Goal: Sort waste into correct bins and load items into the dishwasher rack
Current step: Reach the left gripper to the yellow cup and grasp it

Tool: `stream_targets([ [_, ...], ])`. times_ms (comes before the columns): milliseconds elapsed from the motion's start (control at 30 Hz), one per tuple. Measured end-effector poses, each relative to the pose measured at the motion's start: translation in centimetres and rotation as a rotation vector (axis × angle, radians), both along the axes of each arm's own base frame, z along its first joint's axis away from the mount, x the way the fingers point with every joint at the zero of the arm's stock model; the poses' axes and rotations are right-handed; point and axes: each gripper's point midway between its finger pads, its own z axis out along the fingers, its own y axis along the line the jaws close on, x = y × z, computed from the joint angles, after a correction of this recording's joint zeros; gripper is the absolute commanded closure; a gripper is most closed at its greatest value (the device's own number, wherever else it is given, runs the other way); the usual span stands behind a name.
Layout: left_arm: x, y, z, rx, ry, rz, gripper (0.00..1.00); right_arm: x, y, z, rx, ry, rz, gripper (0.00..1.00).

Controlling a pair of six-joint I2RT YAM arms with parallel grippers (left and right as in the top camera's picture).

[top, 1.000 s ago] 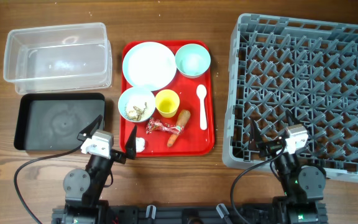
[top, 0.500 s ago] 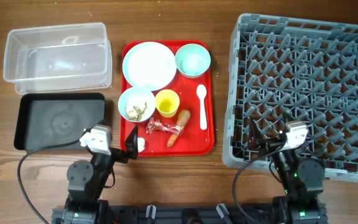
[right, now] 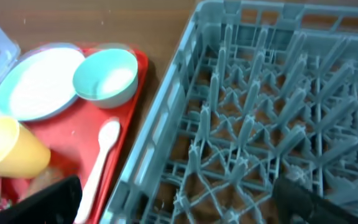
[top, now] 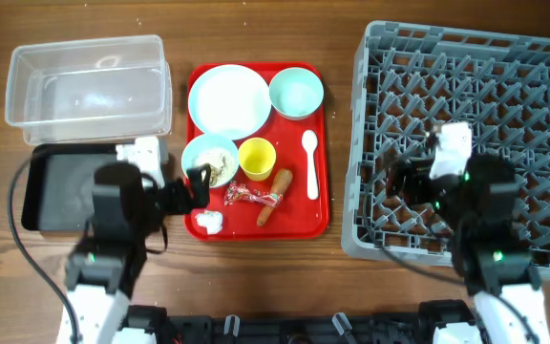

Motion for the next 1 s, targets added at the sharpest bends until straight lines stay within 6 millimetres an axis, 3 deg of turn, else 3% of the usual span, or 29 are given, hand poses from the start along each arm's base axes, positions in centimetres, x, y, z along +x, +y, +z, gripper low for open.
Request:
stream_targets([
  [100,1.1,0.0,2.3,0.01,0.117,0.002,0.0,-0.2,0.0,-0.7,-0.008,0.167,0.001,0.0],
  [233,-0.4,-0.6,4.4,-0.005,0.353,-0.023,0.0,-0.8,0.1,-0.4,-0.01,0.275,0.005,0.0],
  [400,-0.5,-0.7,4.7,-0.003,0.397,-0.024,0.0,-1.1,0.1,-0.5,-0.008,0.291,0.008,0.0],
  [500,0.9,-0.8,5.4,-0.008,0.33,-0.025,0.0,-1.1,0.1,-0.5,-0.008,0.291,0.009,0.0],
  [600,3.7,-1.0,7.0,-0.019,0.208,-0.026,0.0,-1.1,0.1,-0.5,-0.008,0.291,0.008,0.0],
  [667,5.2,-1.3,7.0,-0.024,0.178,-0.026,0.03,-1.1,0.1,-0.5,-0.008,0.291,0.008,0.0],
  [800,6.7,-2.9,4.3,-0.015,0.246,-0.061,0.12,-1.1,0.1,-0.5,-0.008,0.291,0.008,0.0],
  [833,7.0,-4.7,0.9,0.001,0.345,-0.102,0.13,-1.1,0.1,-0.5,-0.008,0.29,0.008,0.0],
  [933,6.8,-7.1,-3.6,0.037,0.466,-0.162,0.17,-1.0,0.1,-0.5,-0.008,0.288,0.008,0.0],
  [1000,6.6,-8.3,-6.3,0.076,0.526,-0.187,0.28,-1.0,0.1,-0.5,-0.008,0.288,0.008,0.0],
])
